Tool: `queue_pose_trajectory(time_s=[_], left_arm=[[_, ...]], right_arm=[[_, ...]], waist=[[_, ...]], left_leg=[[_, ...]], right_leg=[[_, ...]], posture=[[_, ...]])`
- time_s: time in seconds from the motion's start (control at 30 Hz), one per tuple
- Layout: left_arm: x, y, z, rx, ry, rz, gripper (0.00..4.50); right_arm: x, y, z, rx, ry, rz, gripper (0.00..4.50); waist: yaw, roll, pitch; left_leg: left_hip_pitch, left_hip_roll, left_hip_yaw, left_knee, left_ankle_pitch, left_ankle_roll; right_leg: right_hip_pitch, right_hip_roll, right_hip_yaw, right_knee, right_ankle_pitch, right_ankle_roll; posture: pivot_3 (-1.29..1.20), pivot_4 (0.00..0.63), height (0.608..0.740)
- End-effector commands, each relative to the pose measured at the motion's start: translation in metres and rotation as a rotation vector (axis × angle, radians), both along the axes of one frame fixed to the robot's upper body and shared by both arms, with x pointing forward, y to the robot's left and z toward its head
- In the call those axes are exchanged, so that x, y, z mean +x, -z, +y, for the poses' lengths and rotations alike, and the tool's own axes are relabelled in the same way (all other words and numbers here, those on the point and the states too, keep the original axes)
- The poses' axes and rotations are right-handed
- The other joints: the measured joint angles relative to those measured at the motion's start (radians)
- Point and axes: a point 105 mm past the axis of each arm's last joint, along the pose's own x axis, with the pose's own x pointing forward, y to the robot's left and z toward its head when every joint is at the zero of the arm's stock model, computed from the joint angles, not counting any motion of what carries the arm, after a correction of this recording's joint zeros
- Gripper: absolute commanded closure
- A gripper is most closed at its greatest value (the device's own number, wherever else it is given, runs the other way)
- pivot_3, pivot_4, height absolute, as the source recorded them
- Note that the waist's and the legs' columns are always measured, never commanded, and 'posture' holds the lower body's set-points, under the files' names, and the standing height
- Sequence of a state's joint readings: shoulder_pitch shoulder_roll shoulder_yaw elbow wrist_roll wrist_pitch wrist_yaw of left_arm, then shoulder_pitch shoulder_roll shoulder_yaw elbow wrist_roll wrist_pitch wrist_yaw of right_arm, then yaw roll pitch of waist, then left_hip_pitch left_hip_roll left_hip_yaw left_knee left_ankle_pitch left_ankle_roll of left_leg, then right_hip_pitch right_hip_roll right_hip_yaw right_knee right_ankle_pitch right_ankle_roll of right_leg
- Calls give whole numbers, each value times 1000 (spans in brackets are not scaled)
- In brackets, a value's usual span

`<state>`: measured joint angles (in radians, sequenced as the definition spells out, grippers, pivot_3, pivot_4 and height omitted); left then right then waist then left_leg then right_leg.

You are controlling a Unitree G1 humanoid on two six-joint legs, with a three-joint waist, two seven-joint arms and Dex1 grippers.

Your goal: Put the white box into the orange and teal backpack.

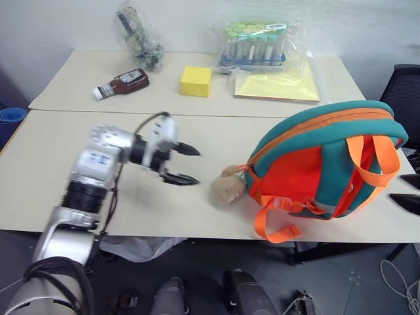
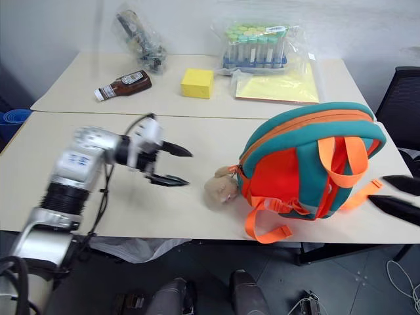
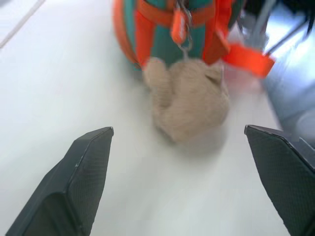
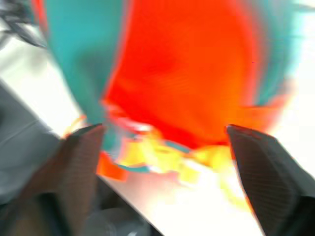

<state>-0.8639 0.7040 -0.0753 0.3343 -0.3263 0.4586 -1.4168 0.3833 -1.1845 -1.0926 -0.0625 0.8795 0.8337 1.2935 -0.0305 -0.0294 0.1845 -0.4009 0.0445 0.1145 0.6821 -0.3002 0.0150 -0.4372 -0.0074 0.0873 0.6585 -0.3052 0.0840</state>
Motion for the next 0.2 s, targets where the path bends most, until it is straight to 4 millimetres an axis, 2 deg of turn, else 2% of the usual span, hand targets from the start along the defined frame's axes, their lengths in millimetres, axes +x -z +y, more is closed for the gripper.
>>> queue_pose_trajectory(time_s=[0.03, 0.13, 0.2], left_arm=[[2, -46, 25, -137, -86, -1, 0], [0, -57, 33, -136, -105, -55, 0], [5, -49, 25, -131, -140, -83, 0]], right_arm=[[-11, -27, -17, -24, 25, -64, 30], [-6, -34, -26, -13, 55, -111, 30], [3, -28, -22, 26, 56, -131, 30]], waist=[[1, 0, 0], [0, 0, 0], [1, 0, 0]], left_leg=[[0, 0, 0, 0, 0, 0], [1, -2, 0, 0, 0, 0], [4, -2, 0, 0, -1, 0]], right_leg=[[0, 0, -1, 0, 0, 0], [1, 0, -2, 0, 0, 0], [6, -2, -2, -2, 0, 0]], posture=[[0, 150, 740], [0, 150, 740], [0, 150, 740]])
